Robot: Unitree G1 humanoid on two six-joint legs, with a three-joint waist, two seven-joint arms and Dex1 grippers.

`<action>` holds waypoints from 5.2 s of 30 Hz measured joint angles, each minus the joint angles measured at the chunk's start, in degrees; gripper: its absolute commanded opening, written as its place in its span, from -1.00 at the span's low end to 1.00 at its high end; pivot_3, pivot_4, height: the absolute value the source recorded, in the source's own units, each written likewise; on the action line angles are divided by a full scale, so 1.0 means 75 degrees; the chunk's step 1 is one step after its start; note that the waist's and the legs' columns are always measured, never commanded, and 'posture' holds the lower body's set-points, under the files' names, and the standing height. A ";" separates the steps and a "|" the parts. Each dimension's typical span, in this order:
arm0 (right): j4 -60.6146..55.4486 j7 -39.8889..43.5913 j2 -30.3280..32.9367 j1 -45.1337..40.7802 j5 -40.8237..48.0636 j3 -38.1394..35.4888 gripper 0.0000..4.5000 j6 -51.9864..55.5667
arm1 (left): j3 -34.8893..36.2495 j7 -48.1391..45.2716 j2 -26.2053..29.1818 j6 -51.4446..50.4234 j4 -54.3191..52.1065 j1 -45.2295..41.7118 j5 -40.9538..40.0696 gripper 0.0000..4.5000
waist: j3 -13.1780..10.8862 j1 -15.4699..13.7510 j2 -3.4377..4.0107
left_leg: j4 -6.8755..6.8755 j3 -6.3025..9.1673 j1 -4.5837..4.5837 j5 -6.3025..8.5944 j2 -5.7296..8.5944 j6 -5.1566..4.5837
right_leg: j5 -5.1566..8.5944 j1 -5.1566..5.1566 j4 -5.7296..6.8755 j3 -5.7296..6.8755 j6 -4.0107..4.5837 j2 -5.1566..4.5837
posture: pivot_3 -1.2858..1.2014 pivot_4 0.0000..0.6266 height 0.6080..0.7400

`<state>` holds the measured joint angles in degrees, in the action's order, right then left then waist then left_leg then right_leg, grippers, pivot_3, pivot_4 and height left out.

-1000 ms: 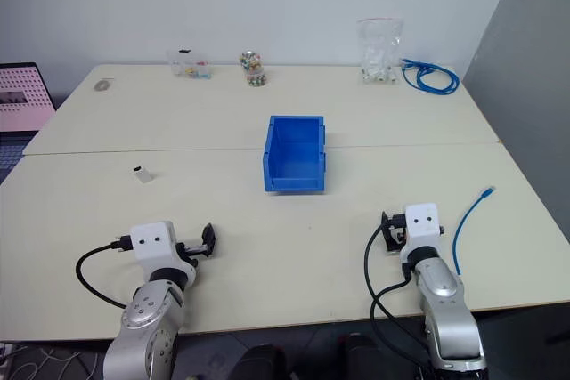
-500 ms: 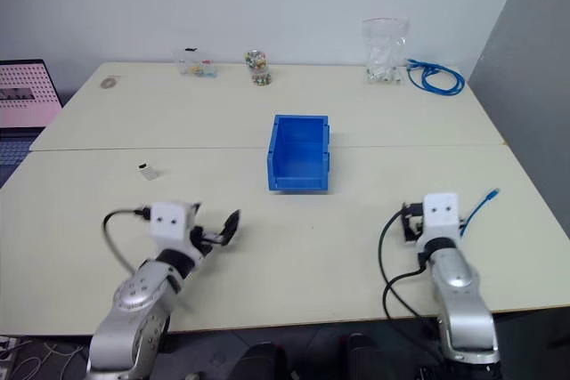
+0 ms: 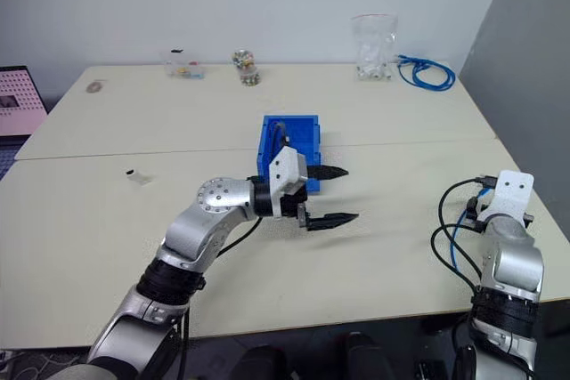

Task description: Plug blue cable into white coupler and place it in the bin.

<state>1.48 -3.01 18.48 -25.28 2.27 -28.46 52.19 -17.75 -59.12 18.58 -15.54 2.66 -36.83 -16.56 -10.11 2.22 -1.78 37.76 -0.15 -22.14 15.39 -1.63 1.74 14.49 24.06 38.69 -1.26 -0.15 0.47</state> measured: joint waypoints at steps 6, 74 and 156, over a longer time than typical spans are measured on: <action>0.0474 -0.0282 -0.0101 -0.0669 0.0311 -0.0164 0.84 -0.0025 | -0.0023 -0.0357 -0.0121 0.0485 0.0616 -0.0279 0.0171 1.00 | -0.0003 -0.0027 0.0005 | 0.0010 0.0000 -0.0013 -0.0001 0.0001 0.0000 | 0.0000 0.0011 0.0013 -0.0002 0.0000 0.0001 | 0.03 -0.52 1.00; 0.2794 0.8133 -0.0433 -0.2725 -0.0448 0.8344 -0.32 -0.5312 | 0.3001 0.4647 -0.0799 0.0789 -0.6390 1.1816 0.1023 1.00 | -0.0076 -0.0048 0.0021 | 0.0017 0.0113 0.0024 0.0065 0.0004 -0.0052 | 0.0011 0.0006 -0.0057 -0.0138 0.0044 0.0029 | 0.03 -0.52 1.00; -0.3370 0.1542 0.1696 0.1172 1.3462 0.3178 0.70 0.1394 | 0.3318 0.3749 0.1122 -0.7711 -0.3000 0.2562 -0.8898 -0.90 | -0.0059 0.0002 0.0015 | 0.0046 0.0146 0.0030 0.0063 0.0014 -0.0050 | -0.0019 0.0002 0.0022 -0.0141 -0.0023 0.0058 | 0.03 -0.52 1.00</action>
<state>-23.79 8.55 31.20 -16.50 103.24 -4.62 62.65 7.14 -31.00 27.00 -73.37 -19.84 -17.61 -83.29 -10.55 2.23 -1.66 38.10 0.94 -21.91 15.86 -1.52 1.37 14.35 24.07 38.86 -2.32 -0.32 0.91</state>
